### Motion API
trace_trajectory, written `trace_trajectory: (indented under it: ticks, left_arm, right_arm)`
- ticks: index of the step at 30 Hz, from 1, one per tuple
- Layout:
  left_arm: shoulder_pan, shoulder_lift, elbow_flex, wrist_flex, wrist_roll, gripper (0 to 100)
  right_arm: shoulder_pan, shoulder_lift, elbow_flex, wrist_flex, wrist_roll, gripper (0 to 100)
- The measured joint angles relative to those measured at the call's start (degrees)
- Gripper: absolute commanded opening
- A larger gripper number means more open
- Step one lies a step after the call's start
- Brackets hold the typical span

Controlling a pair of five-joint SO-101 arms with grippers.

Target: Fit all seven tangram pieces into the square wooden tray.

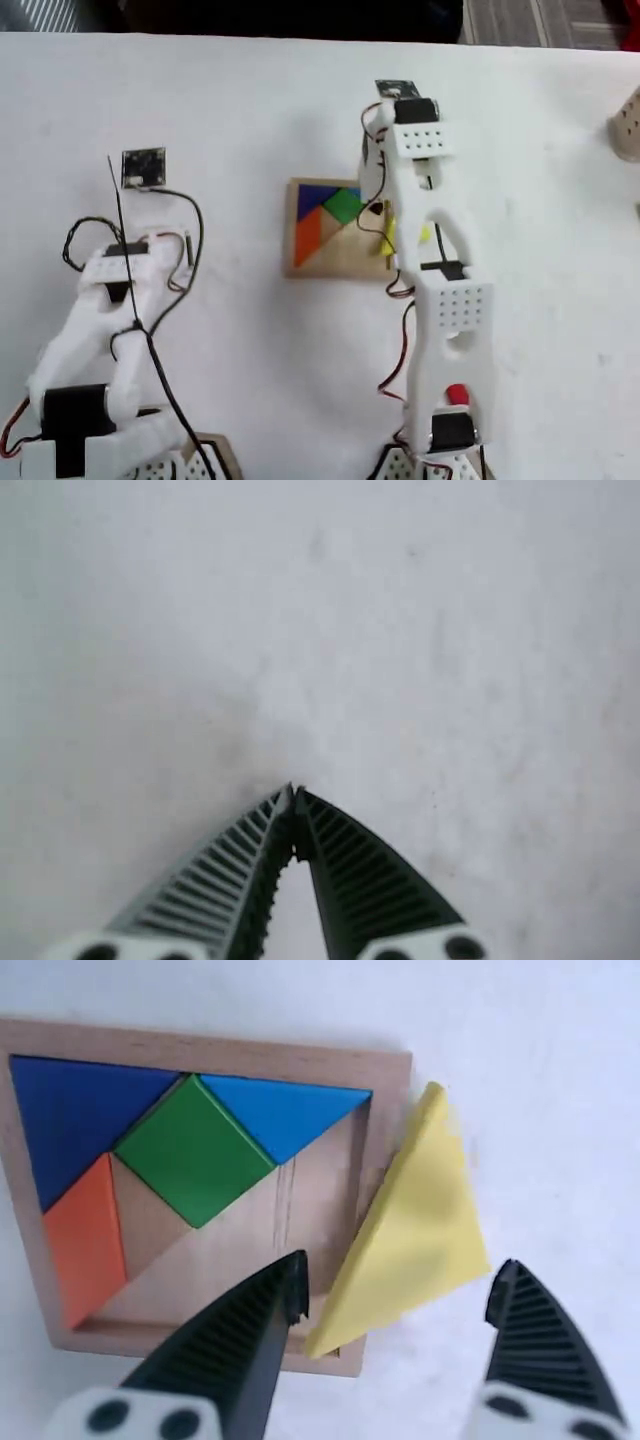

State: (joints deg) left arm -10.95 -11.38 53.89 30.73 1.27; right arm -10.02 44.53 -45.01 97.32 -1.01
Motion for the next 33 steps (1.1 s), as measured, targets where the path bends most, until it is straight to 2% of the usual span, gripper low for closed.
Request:
trace_trajectory:
  ticks: [8,13,17,20,26,29,33]
  left_arm:
    - [0.00,0.00,0.00,0.00,0.00,2]
    - [0.00,0.00,0.00,0.00,0.00,2]
    - [0.53,0.00,0.00,0.00,0.00,2]
    - [3.43,0.00,0.00,0.00,0.00,2]
    - [15.74,-6.07,-0.88,0.97,0.09,2]
    - [25.93,-12.48,-1.14,1.85,1.23,3]
    - [41.41,-17.05,-5.89,1.85,7.74,3]
  right_arm:
    - [1.23,0.00,-0.35,0.44,0.18,27.6]
    - [4.75,-0.44,0.26,0.35,0.18,27.6]
    - [8.44,-5.10,6.51,0.44,0.18,27.3]
    - [10.73,-9.93,12.84,0.44,0.18,21.8]
    - [18.55,-16.97,24.62,0.44,0.35,5.8]
    - [25.05,-18.29,29.89,0.09,2.55,1.6]
    - [35.34,-18.64,38.59,-4.84,9.41,1.9]
